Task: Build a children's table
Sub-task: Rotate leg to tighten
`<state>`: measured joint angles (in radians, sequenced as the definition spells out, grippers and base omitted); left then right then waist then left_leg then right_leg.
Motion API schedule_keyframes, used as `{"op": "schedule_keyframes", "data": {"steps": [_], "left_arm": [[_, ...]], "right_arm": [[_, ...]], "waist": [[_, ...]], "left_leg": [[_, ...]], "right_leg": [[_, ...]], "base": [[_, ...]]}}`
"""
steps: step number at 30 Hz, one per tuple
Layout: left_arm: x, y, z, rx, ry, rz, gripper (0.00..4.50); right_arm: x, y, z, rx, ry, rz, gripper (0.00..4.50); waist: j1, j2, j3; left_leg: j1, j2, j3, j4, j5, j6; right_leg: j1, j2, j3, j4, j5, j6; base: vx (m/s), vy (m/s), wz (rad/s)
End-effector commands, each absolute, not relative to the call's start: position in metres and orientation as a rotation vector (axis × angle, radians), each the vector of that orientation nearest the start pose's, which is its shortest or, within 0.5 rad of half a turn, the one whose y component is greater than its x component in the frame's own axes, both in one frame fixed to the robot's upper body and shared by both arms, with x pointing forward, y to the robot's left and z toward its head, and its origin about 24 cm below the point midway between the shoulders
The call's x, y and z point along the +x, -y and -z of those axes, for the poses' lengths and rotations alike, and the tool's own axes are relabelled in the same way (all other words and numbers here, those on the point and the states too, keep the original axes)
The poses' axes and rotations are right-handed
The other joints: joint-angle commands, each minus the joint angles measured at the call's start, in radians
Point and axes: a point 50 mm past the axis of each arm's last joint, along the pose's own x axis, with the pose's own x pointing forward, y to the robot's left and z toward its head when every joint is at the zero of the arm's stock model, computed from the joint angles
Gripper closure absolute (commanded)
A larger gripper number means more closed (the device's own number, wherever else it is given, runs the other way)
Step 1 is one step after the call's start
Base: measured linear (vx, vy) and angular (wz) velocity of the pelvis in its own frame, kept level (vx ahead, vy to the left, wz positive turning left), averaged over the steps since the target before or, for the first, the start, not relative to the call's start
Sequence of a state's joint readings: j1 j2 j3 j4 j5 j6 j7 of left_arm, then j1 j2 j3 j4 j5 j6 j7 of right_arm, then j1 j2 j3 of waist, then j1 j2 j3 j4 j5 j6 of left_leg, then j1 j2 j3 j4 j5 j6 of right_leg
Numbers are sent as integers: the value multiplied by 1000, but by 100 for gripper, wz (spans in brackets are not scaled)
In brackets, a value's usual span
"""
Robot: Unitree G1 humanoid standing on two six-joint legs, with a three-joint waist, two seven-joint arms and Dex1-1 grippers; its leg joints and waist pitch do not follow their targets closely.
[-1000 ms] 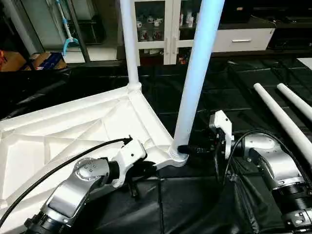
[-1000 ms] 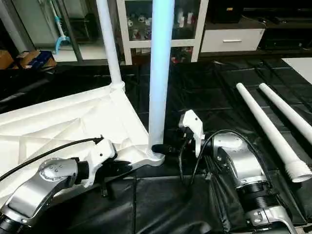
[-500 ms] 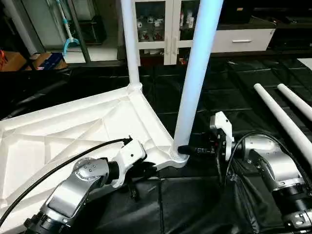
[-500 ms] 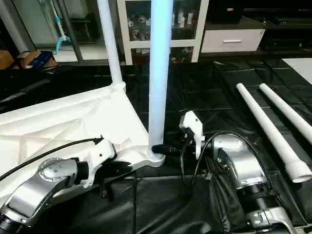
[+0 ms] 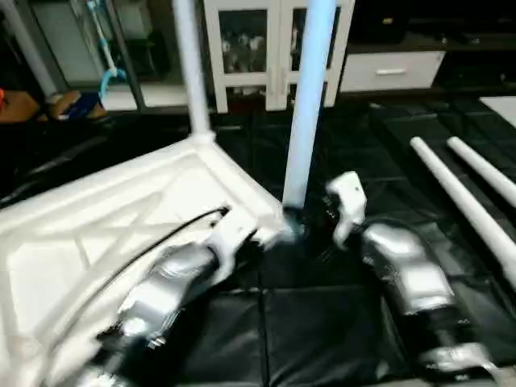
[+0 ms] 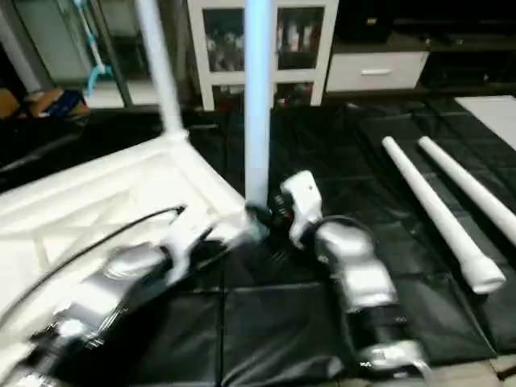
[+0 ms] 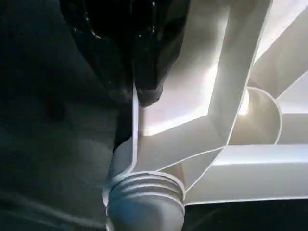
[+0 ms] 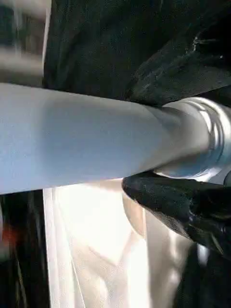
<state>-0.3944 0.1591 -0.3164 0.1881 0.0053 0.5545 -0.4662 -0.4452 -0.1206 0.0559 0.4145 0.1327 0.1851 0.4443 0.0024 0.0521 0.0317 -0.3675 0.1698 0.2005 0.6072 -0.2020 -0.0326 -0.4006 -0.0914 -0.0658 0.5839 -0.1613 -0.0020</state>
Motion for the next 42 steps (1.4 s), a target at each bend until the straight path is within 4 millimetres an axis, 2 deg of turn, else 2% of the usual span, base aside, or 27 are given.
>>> {"op": "schedule_keyframes", "data": {"steps": [1,2,5,6,10,11,12,16,17,18,19,20,21,22,24,25,26,28,30,34,36,42], "left_arm": [[308,-87,-36,255,-456,572,450],[310,-85,-37,251,-452,554,450],[315,-76,-38,250,-439,533,450],[315,-75,-38,252,-437,542,450],[312,-74,-37,275,-425,602,450],[309,-73,-37,292,-409,641,450],[306,-73,-37,307,-400,683,450],[289,-73,-36,346,-382,863,450],[285,-74,-36,357,-371,909,450],[279,-75,-37,367,-360,964,450],[273,-76,-38,374,-353,1020,450],[266,-78,-39,383,-334,1091,450],[266,-78,-39,383,-334,1091,450],[262,-80,-40,377,-336,1113,450],[257,-84,-40,371,-346,1146,450],[252,-87,-40,365,-355,1182,450],[247,-92,-41,358,-360,1212,450],[247,-93,-41,357,-359,1217,450],[244,-98,-42,354,-365,1231,450],[241,-101,-43,349,-377,1247,450],[239,-102,-43,343,-378,1252,450],[238,-102,-44,344,-380,1259,450]], "right_arm": [[327,115,-42,-15,-233,-430,263],[327,110,-41,-4,-234,-419,263],[325,91,-43,26,-201,-423,263],[324,86,-46,38,-181,-453,263],[323,79,-57,68,-110,-556,263],[324,81,-61,69,-91,-566,207],[324,84,-64,78,-78,-583,193],[330,103,-76,39,-40,-628,171],[331,108,-78,33,-44,-647,159],[332,114,-80,23,-51,-664,151],[333,121,-82,1,-65,-690,148],[332,129,-84,-24,-88,-740,137],[332,129,-84,-24,-88,-740,123],[329,133,-86,-34,-93,-797,110],[325,139,-88,-32,-106,-877,110],[319,147,-90,-29,-123,-958,110],[312,156,-90,-36,-154,-1055,110],[310,158,-90,-38,-162,-1076,110],[303,165,-88,-55,-197,-1149,110],[293,168,-82,-74,-258,-1234,110],[290,169,-79,-88,-273,-1255,110],[290,176,-78,-113,-289,-1254,110]], "waist": [[-6,-6,-46],[-6,-10,-48],[-5,-7,-49],[-5,-7,-50],[-3,-4,-51],[-2,-7,-52],[-1,-7,-52],[2,-7,-54],[1,-2,-55],[4,-2,-55],[7,0,-57],[10,2,-57],[12,3,-59],[12,5,-59],[21,5,-62],[21,5,-61],[31,1,-60],[36,2,-59],[42,-2,-56],[40,-6,-49],[38,-7,-47],[29,-8,-51]], "left_leg": [[15,45,-37,-84,-346,-14],[14,43,-38,-84,-345,-4],[15,46,-39,-87,-346,3],[12,47,-40,-89,-344,5],[9,49,-39,-91,-336,14],[7,49,-39,-91,-331,21],[6,49,-38,-90,-321,27],[0,52,-37,-88,-275,47],[-2,55,-37,-88,-257,51],[5,56,-33,-86,-252,54],[8,57,-35,-85,-244,52],[10,57,-30,-83,-223,63],[13,59,-30,-81,-218,65],[11,59,-29,-81,-210,68],[8,60,-29,-78,-154,82],[7,59,-28,-77,-151,87],[12,62,-28,-76,-156,93],[13,64,-25,-76,-160,102],[12,64,-24,-77,-173,96],[11,62,-27,-84,-248,57],[13,63,-28,-86,-265,45],[9,60,-30,-85,-254,45]], "right_leg": [[25,-50,34,-92,-471,-129],[24,-50,32,-97,-481,-119],[23,-50,31,-98,-471,-114],[26,-51,31,-97,-451,-115],[29,-51,33,-91,-399,-130],[30,-52,34,-91,-391,-134],[32,-53,35,-89,-381,-140],[40,-57,35,-81,-330,-161],[42,-57,35,-77,-311,-169],[35,-54,36,-77,-291,-179],[36,-54,35,-72,-274,-188],[34,-48,34,-66,-223,-211],[34,-50,36,-63,-204,-218],[35,-48,36,-61,-188,-224],[42,-48,35,-49,-113,-242],[42,-47,35,-48,-106,-245],[44,-49,36,-48,-105,-252],[40,-49,37,-49,-109,-253],[41,-53,39,-53,-150,-248],[39,-55,40,-66,-285,-219],[37,-55,42,-71,-319,-204],[38,-53,40,-69,-311,-200]], "base": [[0,0,0],[0,0,0],[0,0,0],[0,0,0],[0,0,0],[0,0,0],[0,0,0],[0,0,0],[0,0,0],[0,0,0],[0,0,0],[0,0,0],[0,0,0],[0,0,0],[0,0,0],[0,0,0],[0,0,0],[0,0,0],[0,0,0],[0,0,0],[0,0,0],[0,0,0]]}}
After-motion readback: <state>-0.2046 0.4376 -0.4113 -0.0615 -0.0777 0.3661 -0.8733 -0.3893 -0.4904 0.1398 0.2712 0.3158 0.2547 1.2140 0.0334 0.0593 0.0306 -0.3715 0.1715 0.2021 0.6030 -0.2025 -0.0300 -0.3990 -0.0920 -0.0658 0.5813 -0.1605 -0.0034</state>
